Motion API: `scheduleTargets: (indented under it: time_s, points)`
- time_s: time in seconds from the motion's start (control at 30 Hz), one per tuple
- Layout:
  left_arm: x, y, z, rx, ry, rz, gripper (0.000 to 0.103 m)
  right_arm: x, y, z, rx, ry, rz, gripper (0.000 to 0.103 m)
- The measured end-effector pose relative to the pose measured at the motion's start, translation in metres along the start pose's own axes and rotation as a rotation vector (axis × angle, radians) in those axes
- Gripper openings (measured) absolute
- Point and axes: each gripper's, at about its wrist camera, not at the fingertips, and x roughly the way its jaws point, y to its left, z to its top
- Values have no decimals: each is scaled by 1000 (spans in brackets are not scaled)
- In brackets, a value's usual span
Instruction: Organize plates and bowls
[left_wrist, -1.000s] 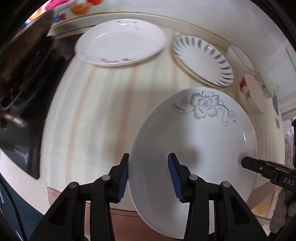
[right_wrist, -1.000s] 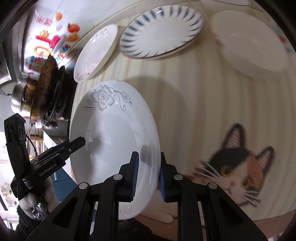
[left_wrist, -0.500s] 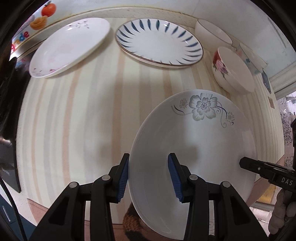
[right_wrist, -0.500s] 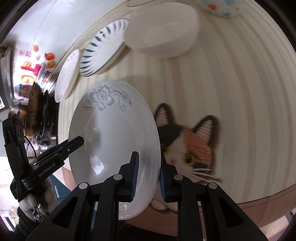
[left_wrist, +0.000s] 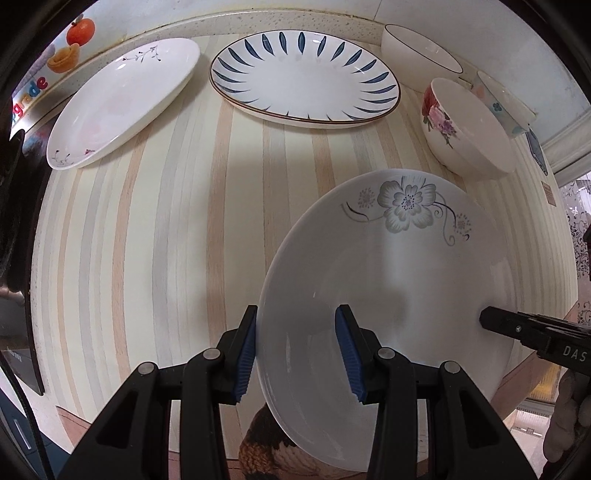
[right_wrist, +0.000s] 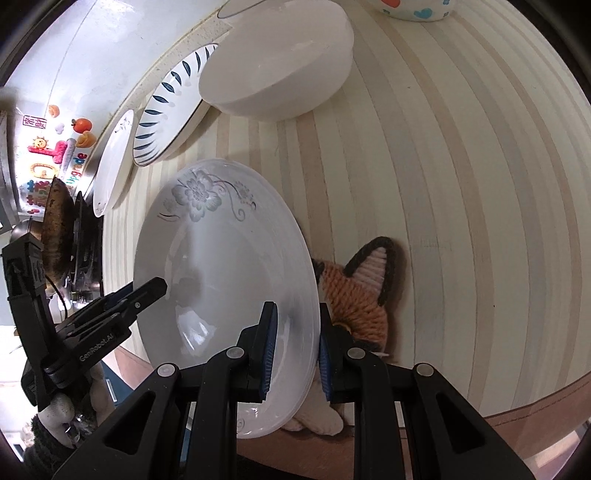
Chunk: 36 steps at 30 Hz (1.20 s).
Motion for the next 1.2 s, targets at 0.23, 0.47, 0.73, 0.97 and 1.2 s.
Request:
scheduleTargets:
  time_s: [0.23, 0.47, 0.73, 0.97, 1.2]
  points:
    - [-2, -2, 2, 11, 4, 6, 35, 6, -3, 0, -1, 25, -12, 22]
    - [-77, 44, 24, -75, -152, 39, 36, -11, -4, 8, -6, 66, 22, 23]
    - [-101, 146, 75, -337, -257, 78, 36, -59, 95, 48, -217, -4, 108, 40]
    - [-60, 213, 97, -528, -216, 149, 36, -8, 226, 151, -439, -72, 140, 42]
    - [-28, 245, 112, -600, -164, 203, 36, 95, 291, 254, -550, -30, 13, 42]
